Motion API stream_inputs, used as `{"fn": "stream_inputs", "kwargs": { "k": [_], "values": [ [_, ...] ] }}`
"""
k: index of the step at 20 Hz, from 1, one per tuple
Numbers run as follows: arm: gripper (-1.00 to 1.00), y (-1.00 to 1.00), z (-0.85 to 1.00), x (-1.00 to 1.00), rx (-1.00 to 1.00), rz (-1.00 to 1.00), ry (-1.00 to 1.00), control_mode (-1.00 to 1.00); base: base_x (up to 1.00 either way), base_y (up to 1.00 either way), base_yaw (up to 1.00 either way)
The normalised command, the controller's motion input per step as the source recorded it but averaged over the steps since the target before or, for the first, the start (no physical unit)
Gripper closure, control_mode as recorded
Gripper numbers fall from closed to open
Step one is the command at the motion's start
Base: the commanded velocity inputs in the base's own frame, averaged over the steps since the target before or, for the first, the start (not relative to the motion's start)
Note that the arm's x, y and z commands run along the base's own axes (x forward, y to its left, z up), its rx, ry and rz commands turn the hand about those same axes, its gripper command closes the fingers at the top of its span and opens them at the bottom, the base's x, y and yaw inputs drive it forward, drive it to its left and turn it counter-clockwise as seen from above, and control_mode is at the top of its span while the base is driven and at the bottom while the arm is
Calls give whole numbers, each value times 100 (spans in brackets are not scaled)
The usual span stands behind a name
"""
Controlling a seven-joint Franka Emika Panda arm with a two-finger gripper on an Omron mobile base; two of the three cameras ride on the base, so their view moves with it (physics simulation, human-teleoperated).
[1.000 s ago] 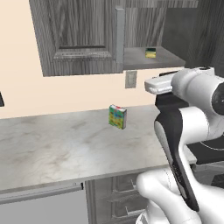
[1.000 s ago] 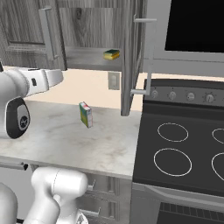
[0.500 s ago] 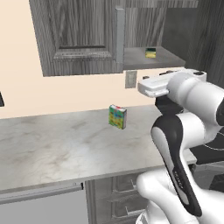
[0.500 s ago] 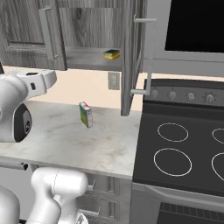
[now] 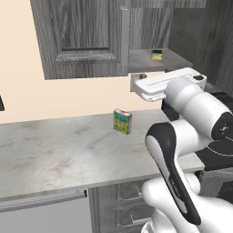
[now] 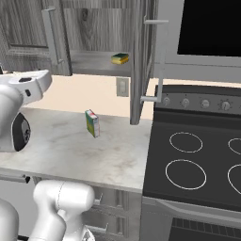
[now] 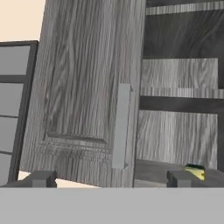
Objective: Pick the dish brush and sponge from the cabinet and place them on the counter.
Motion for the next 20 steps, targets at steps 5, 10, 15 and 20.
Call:
{"fn": "stream_inputs", "kwargs": {
  "k": [5, 10, 15, 20],
  "values": [
    [-100, 7, 19, 13, 6, 0, -4, -100, 0, 0, 0],
    [-100, 1, 18, 18, 11, 0, 0, -100, 0, 0, 0],
    [-100, 9, 10, 23, 6, 0, 0, -100, 0, 0, 0],
    [-100, 7, 2, 23, 5, 0, 0, -100, 0, 0, 0]
  ]
}}
